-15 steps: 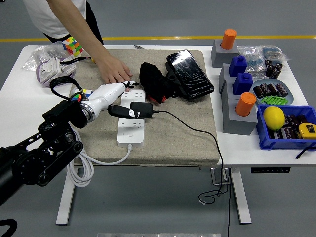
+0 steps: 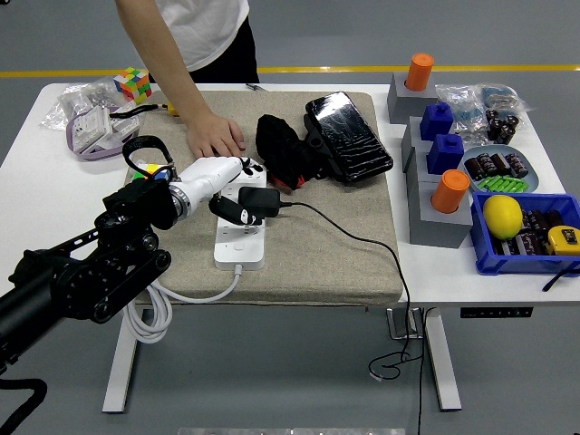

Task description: Pull the plug out and thorw away

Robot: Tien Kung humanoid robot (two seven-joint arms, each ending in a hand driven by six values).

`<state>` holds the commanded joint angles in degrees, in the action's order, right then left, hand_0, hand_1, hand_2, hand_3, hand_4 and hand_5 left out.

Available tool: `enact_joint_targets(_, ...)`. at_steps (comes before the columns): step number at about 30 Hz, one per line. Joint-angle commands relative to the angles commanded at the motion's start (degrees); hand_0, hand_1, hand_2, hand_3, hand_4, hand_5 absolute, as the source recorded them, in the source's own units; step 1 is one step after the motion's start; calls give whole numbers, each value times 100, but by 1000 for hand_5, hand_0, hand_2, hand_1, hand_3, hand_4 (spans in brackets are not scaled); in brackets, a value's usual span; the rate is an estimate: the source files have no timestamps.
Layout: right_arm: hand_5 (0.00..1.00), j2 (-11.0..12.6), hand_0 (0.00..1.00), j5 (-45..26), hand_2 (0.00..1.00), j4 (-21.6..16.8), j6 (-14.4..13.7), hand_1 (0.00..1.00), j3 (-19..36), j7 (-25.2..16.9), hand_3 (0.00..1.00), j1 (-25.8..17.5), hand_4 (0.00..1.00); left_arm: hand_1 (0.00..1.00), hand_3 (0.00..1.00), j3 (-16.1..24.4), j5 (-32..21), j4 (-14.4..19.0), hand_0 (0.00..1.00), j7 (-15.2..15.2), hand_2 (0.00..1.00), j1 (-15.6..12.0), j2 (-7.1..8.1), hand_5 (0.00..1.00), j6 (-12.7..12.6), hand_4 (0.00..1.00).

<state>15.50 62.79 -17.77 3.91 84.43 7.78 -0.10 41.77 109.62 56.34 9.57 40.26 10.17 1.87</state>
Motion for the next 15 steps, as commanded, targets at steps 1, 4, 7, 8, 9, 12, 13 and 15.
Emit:
enact_joint_targets(1, 514, 2, 568, -2, 670, 0, -3, 649, -2, -1, 572, -1, 968, 697, 708, -41, -62, -53, 638, -2, 634, 31, -18, 166, 3, 911)
enact_joint_targets(4, 514, 5, 568, -5, 670, -3, -6, 649, -7, -2, 572, -1, 968, 697, 708, -136, -235, -158, 638, 0, 634, 92, -57, 166, 18, 911)
enact_joint_targets(7, 513, 4, 569, -8, 671, -1, -1, 649, -14, -2, 572, 2, 967, 596, 572, -209, -355, -236, 523, -8, 542, 151, -92, 75, -1, 814)
enact_joint_targets(8, 513, 2, 569, -7, 671, 1, 1, 649, -10, -3, 572, 4, 967, 596, 572, -238, -397, -267, 523, -12, 542, 180, -110, 75, -11, 814)
enact_joint_targets(9, 513, 0, 569, -6, 671, 3, 2, 649, -5, -3, 572, 5, 967, 596, 572, -256, -413, -283, 523, -13, 542, 197, -118, 75, -16, 814)
enact_joint_targets(12, 513, -1, 569, -8, 671, 4, 7, 649, -5, -3, 572, 9, 967, 596, 572, -334, -480, -353, 523, 0, 542, 275, -147, 75, -8, 814)
enact_joint_targets(13, 514, -1, 568, -8, 671, 3, 7, 649, -3, -3, 572, 11, 967, 484, 554, -359, -515, -380, 423, -6, 491, 299, -155, 2, -2, 723)
enact_joint_targets(15, 514, 5, 568, -13, 671, -5, 4, 649, -4, -5, 572, 17, 967, 484, 554, -399, -572, -424, 423, -98, 491, 336, -168, 2, -85, 723)
